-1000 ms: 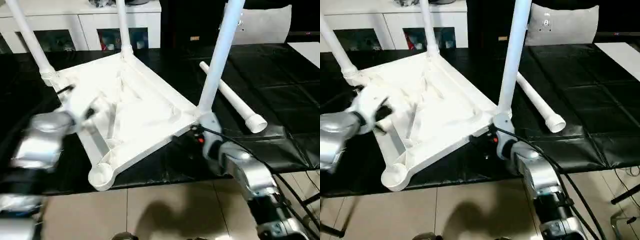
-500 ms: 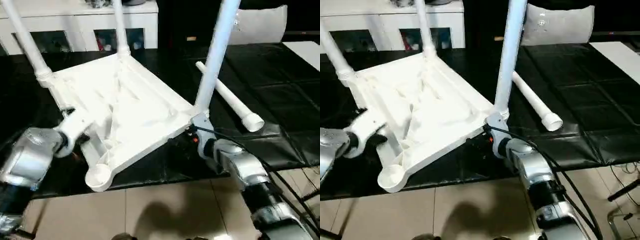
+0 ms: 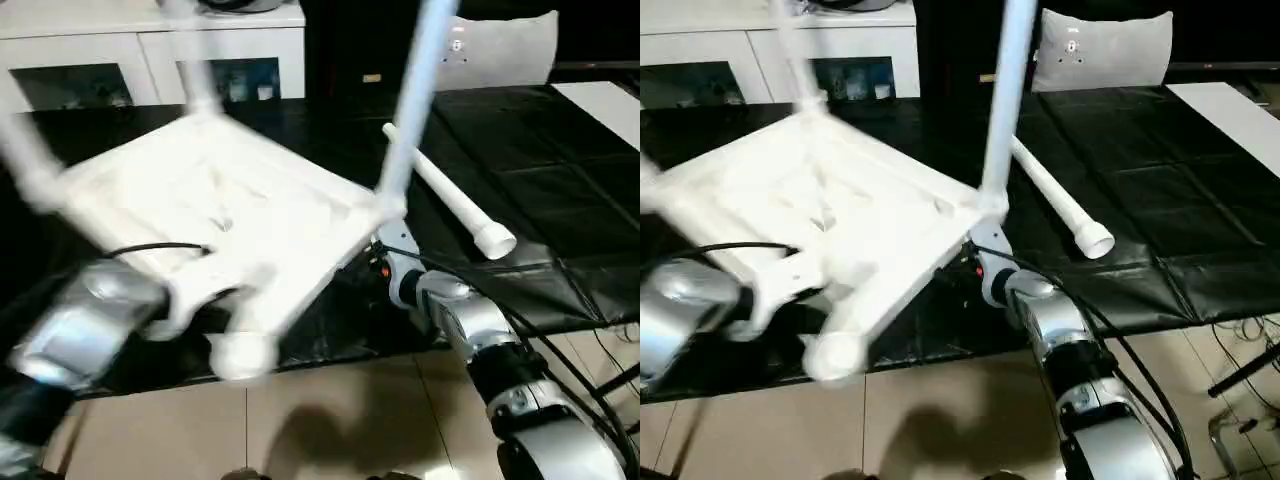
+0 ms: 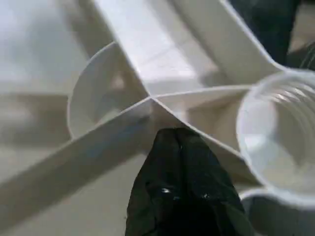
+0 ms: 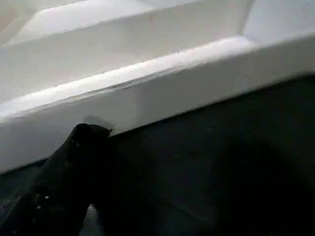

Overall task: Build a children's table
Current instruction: Rotate table base, then move to table

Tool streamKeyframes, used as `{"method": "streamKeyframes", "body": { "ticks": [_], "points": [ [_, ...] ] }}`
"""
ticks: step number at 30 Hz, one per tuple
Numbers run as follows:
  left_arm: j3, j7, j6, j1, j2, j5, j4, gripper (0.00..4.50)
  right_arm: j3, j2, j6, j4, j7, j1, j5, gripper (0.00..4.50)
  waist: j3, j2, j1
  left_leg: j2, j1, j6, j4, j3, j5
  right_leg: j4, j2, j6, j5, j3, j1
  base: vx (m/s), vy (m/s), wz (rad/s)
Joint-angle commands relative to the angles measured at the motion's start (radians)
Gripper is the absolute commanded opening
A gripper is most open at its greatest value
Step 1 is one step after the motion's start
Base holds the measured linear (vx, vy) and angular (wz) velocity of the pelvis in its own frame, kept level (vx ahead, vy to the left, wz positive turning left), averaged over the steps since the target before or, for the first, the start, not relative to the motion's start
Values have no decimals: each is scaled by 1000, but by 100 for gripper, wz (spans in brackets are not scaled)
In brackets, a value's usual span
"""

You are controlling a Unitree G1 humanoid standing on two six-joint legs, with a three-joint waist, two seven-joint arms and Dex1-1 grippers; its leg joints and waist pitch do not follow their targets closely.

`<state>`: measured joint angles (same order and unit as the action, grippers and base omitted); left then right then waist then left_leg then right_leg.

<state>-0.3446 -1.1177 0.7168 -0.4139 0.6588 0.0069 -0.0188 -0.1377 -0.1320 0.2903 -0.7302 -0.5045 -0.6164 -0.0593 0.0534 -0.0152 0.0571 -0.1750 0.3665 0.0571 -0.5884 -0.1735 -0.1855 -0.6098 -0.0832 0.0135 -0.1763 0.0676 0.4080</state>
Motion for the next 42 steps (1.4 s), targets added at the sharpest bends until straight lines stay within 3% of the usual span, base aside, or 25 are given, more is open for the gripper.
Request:
{"method": "streamKeyframes", "body": {
  "ticks": [1,3,4,6,8,9,10,12,15,16,19,20,24,27,28,30,32,34,36,37,39,40,41,42],
  "points": [
    [-20,93,-93,-57,-109,-5,95,9,-1,20,-39,-14,8,-35,5,450,-64,-11,7,-40,-7,19,71,14,-210,64,-62,243,-178,-48,-55,0,0,0],
    [-6,163,-133,-83,-161,17,165,9,1,18,-52,-28,18,-40,10,450,-63,-8,6,-38,-7,13,70,13,-220,70,-60,237,-190,-49,-56,0,0,0],
    [13,284,-190,-134,-240,53,287,9,14,9,-66,-49,41,-44,15,450,-63,-5,6,-38,-6,10,70,13,-227,72,-60,227,-207,-48,-56,0,0,0],
    [29,335,-208,-157,-279,53,340,9,25,1,-66,-48,64,-41,16,450,-66,-1,10,-39,-6,10,68,14,-221,73,-63,215,-216,-47,-60,0,0,0],
    [57,406,-232,-182,-335,46,406,9,50,-12,-83,-47,104,-38,15,450,-69,3,10,-38,0,-2,66,15,-183,70,-62,213,-184,-45,-63,0,0,0],
    [61,414,-235,-185,-342,44,415,9,53,-14,-86,-47,110,-37,16,450,-70,4,12,-39,-4,-5,63,13,-179,70,-62,216,-172,-46,-59,0,0,0],
    [94,499,-282,-209,-401,34,493,9,85,-28,-109,-33,136,-31,11,450,-71,4,13,-39,1,-18,61,12,-152,65,-63,230,-133,-46,-62,0,0,0],
    [111,574,-361,-222,-442,37,563,9,118,-40,-115,13,135,-17,-5,450,-74,6,20,-38,-1,-34,57,11,-137,65,-62,236,-101,-45,-63,0,0,0],
    [165,633,-454,-231,-495,7,626,9,137,-60,-121,73,164,2,-5,450,-74,12,35,-37,1,-61,56,11,-112,65,-60,223,-86,-43,-65,0,0,0],
    [192,633,-475,-225,-514,-19,618,9,149,-68,-112,106,167,15,-12,450,-73,2,33,-37,0,-60,55,9,-120,68,-59,219,-91,-44,-63,0,0,0],
    [283,640,-476,-177,-557,-107,513,26,168,-97,-60,257,214,83,2,450,-71,16,38,-43,-2,-59,58,10,-133,69,-62,224,-119,-43,-65,0,0,0],
    [294,644,-475,-158,-560,-117,478,36,171,-99,-38,304,222,106,5,450,-69,13,39,-44,-1,-60,60,11,-143,70,-61,219,-145,-43,-64,0,0,0],
    [311,699,-454,-59,-557,-129,314,48,187,-83,44,496,237,203,-8,450,-64,13,31,-45,1,-55,66,12,-188,81,-59,176,-244,-42,-59,0,0,0],
    [326,743,-465,11,-549,-110,206,83,201,-53,106,636,267,270,-37,450,-61,15,24,-48,1,-44,70,13,-212,87,-57,135,-308,-45,-53,0,0,0],
    [344,760,-470,49,-549,-107,152,83,204,-35,131,703,297,304,-44,450,-60,21,20,-47,0,-39,72,12,-221,91,-53,124,-326,-45,-48,0,0,0],
    [372,782,-462,95,-555,-113,82,100,199,-14,179,792,328,348,-55,450,-60,16,20,-51,3,-29,75,15,-207,85,-54,119,-293,-47,-49,0,0,0],
    [402,819,-427,155,-563,-121,0,119,181,-5,238,890,334,400,-53,450,-57,17,15,-49,1,-20,75,13,-221,85,-48,114,-281,-48,-46,0,0,0],
    [402,834,-411,187,-560,-121,-39,129,168,-12,242,927,307,427,-62,450,-52,18,13,-46,-4,-13,78,13,-268,95,-47,94,-353,-47,-39,0,0,0],
    [401,850,-391,215,-559,-123,-69,158,168,-12,230,946,295,447,-68,450,-49,15,8,-54,-10,18,83,22,-318,101,-31,61,-392,-37,-34,0,0,0],
    [400,858,-385,227,-559,-122,-81,158,171,-9,223,949,299,452,-65,450,-50,4,0,-69,-21,38,92,37,-353,102,-11,58,-353,-24,-31,0,0,0],
    [398,864,-384,241,-559,-119,-93,158,170,-12,197,946,300,455,-56,450,-51,-10,-17,-113,-39,24,116,67,-381,93,4,92,-251,-5,-31,0,0,0],
    [397,865,-381,251,-560,-121,-104,163,168,-12,198,952,295,456,-61,450,-55,-20,-28,-173,-43,-15,143,98,-355,52,0,119,-158,2,-35,0,-55,2],
    [397,866,-375,256,-562,-121,-114,163,167,-11,212,964,300,458,-66,450,-57,-26,-31,-202,-48,-38,155,112,-332,26,-3,131,-119,6,-29,0,-55,2],
    [396,867,-370,259,-564,-120,-121,163,167,-11,223,973,304,459,-68,450,-55,-25,-38,-222,-46,-99,163,115,-310,-3,-13,147,-92,7,-23,3,-88,4]
  ]
}}
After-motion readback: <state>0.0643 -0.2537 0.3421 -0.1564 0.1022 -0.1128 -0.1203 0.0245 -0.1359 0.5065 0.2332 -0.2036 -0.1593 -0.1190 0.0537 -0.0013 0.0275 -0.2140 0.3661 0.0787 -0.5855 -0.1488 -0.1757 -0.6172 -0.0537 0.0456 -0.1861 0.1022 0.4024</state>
